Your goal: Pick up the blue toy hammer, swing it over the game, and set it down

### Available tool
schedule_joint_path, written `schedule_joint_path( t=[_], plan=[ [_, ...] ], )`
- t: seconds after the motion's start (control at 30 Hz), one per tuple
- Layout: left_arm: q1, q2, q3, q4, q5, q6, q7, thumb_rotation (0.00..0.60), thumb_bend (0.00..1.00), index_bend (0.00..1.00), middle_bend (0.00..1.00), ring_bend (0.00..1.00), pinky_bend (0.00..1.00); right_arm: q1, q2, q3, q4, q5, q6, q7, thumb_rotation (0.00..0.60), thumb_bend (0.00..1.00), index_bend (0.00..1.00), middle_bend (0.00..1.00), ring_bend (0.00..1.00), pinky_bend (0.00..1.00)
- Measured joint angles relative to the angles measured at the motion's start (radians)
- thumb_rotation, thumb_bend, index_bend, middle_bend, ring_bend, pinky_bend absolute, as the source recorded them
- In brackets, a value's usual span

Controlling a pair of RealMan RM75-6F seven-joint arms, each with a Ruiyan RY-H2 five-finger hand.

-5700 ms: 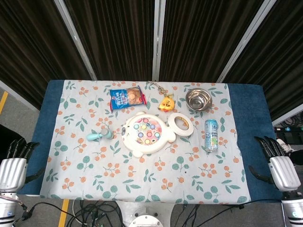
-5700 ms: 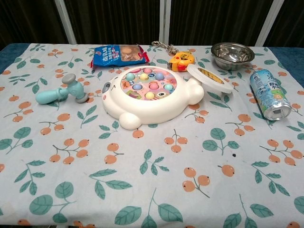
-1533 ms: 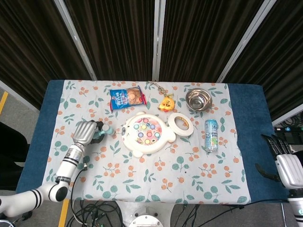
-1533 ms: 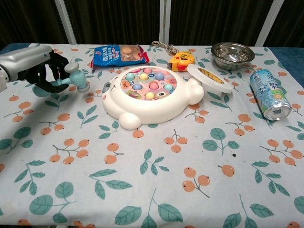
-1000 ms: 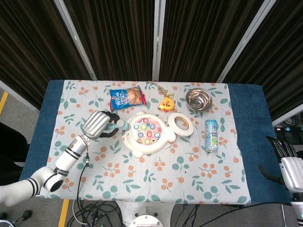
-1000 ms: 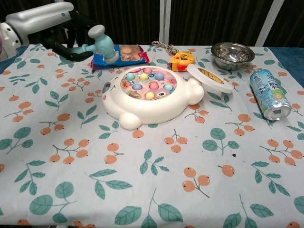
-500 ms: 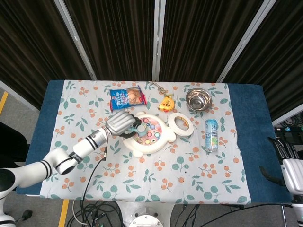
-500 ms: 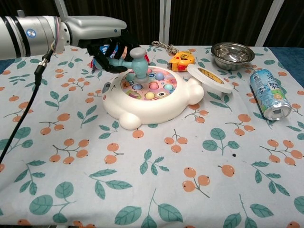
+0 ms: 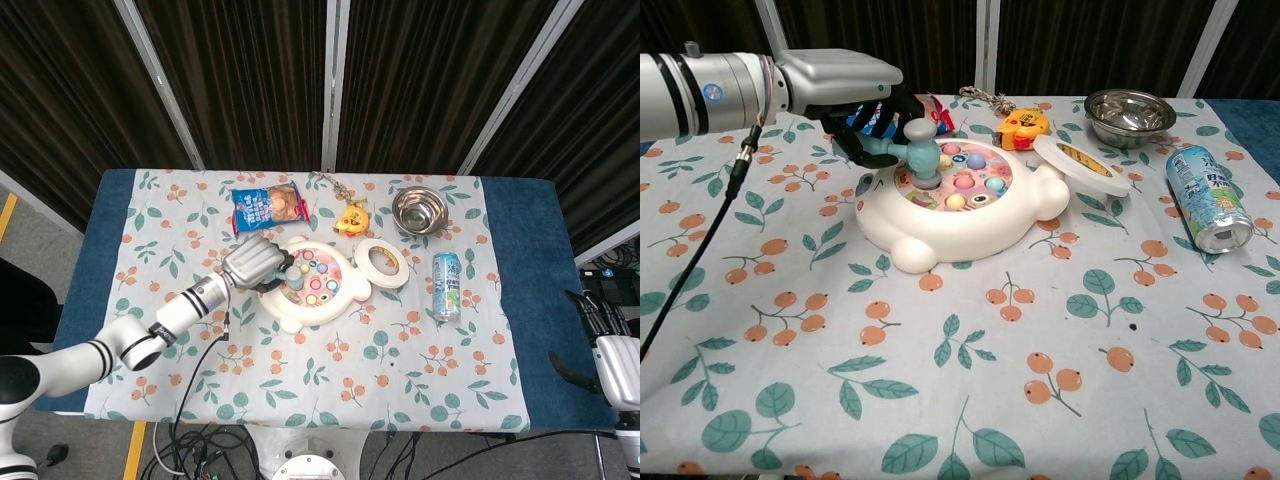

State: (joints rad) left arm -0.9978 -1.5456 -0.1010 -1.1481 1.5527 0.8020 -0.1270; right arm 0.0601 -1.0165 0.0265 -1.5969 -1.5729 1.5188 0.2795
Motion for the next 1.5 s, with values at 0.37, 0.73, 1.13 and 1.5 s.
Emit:
schedule_joint_path(
  t=[0.37, 0.73, 1.13, 1.5],
  plan=[
    [-0.005, 0.041, -0.033, -0.051, -0.050, 0.015, 0.020, 0.600, 0.62, 0.57, 0.68, 0.56, 0.83, -0.005, -0.002, 0.002, 0.005, -0.002, 0.007, 0.006, 0.600, 0.20, 0.00, 0.13, 0.00, 0.00],
    [-0.036, 0.056, -0.045, -0.032, -0.125, -0.081, 0.047, 0.600, 0.62, 0.57, 0.68, 0.56, 0.83, -0.006, -0.002, 0.004, 0.006, 0.002, 0.002, 0.005, 0.600, 0.20, 0.00, 0.13, 0.00, 0.00],
    [-0.064, 0.022, -0.028, 0.015, -0.144, -0.138, 0.066, 0.600, 0.62, 0.57, 0.69, 0.56, 0.83, -0.011, -0.002, 0.003, 0.006, 0.002, 0.006, 0.006, 0.600, 0.19, 0.00, 0.13, 0.00, 0.00],
    [-0.040, 0.115, -0.043, -0.111, -0.162, -0.093, 0.074, 0.600, 0.62, 0.57, 0.69, 0.56, 0.83, -0.011, -0.007, 0.004, 0.018, -0.006, 0.011, 0.019, 0.600, 0.19, 0.00, 0.13, 0.00, 0.00]
  ],
)
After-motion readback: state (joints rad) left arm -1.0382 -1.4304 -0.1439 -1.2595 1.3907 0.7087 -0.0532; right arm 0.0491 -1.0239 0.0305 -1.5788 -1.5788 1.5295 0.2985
